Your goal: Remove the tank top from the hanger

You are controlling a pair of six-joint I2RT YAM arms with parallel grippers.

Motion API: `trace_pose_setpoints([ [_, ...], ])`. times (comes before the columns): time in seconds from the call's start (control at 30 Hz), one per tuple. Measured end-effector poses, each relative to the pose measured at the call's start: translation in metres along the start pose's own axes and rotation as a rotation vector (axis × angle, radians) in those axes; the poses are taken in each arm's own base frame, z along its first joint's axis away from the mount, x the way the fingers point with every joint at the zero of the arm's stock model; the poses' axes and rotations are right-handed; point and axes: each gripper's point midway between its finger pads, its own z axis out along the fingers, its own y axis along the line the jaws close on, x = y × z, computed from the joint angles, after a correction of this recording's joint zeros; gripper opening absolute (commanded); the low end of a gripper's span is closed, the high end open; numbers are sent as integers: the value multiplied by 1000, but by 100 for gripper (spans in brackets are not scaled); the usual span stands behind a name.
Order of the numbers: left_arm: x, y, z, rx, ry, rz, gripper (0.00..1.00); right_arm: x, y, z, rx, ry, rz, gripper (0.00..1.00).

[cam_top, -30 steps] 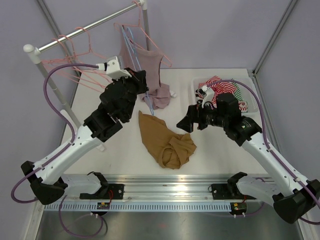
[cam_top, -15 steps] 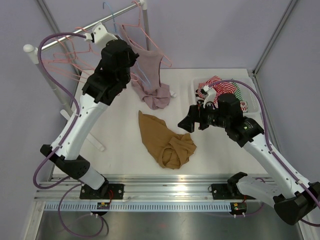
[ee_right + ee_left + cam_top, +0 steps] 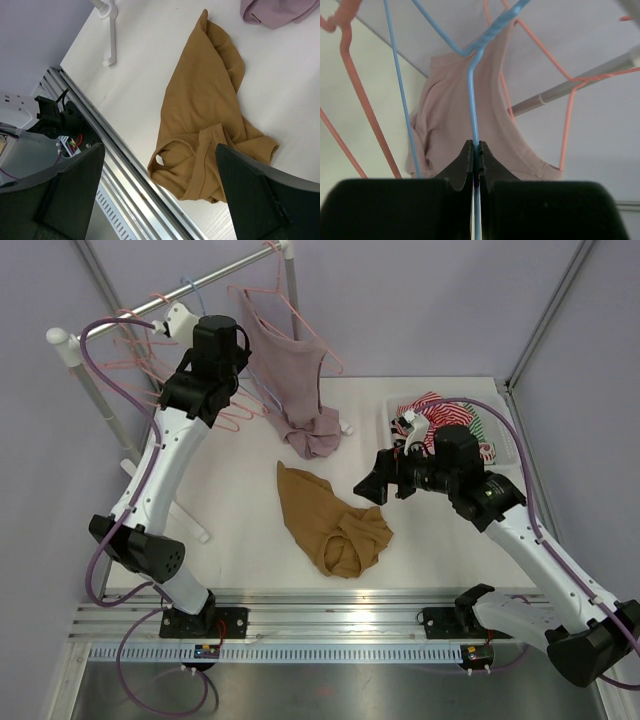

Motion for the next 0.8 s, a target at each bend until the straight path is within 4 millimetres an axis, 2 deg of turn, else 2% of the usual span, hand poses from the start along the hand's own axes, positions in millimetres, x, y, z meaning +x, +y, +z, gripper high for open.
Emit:
trace_pose_setpoints([
  [0.07, 12, 12, 8, -27, 24, 6, 0, 2, 0, 2, -10, 5, 1, 99],
  [0.17, 23, 17, 18, -26, 27, -13, 0, 6, -1, 7, -20, 19, 6, 100],
  [0.4, 24, 14, 22, 15, 16, -60, 0, 17, -12, 23, -2, 65, 29, 100],
  [0.43, 24, 13, 22, 22, 18, -63, 4, 18, -14, 25, 4, 69, 31, 99],
  [0.5, 24, 11, 20, 32, 22, -68, 26, 21, -21, 30, 32, 80, 35, 99],
  [0.53, 27, 11, 19, 38, 36, -63, 41, 23, -24, 34, 48, 86, 34, 100],
  [0.57, 29, 12, 17, 40, 47, -55, 48, 27, -28, 38, 67, 94, 34, 100],
  [0.67, 39, 18, 11, 46, 85, -48, 68, 43, -36, 51, 123, 136, 26, 100],
  [0.8, 36, 22, -6, 73, 108, -43, 80, 66, -45, 69, 183, 205, 13, 99],
])
